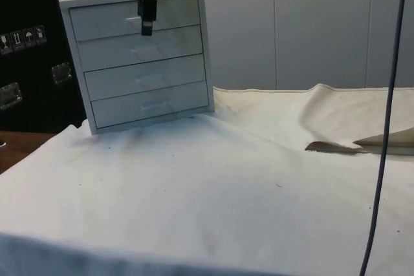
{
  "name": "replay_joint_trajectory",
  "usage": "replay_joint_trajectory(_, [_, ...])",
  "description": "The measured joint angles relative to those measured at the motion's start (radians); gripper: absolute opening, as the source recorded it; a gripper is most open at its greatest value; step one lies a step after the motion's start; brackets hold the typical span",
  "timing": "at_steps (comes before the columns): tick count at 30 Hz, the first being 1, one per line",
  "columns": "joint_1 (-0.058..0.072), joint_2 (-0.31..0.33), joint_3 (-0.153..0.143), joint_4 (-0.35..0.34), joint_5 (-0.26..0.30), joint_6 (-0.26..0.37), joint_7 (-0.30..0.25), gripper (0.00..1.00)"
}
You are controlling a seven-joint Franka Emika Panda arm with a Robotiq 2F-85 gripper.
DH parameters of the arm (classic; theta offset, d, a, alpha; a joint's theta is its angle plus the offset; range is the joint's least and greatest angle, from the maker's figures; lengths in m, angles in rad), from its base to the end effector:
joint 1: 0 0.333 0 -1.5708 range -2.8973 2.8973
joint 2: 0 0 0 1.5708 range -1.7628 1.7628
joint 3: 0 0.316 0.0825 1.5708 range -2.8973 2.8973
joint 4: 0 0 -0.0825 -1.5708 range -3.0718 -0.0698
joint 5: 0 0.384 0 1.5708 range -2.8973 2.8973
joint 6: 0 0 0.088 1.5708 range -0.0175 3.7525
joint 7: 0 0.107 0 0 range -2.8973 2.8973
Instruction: Open the drawer, then close it.
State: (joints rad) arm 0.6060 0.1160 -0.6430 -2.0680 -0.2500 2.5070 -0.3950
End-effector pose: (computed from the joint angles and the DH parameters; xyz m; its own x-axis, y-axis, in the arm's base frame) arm 0.5953 -0.0120 0.4235 0.8212 0.5429 0.1756 0.4566 -0.8099 0.3682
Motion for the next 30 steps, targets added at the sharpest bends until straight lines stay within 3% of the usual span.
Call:
replay_joint_trajectory(24, [-0.001, 0.070, -0.034, 0.074, -0.001, -0.001, -0.118, 1.00])
replay_joint_trajectory(30, [-0.001, 0.086, -0.041, 0.086, -0.023, -0.001, -0.130, 1.00])
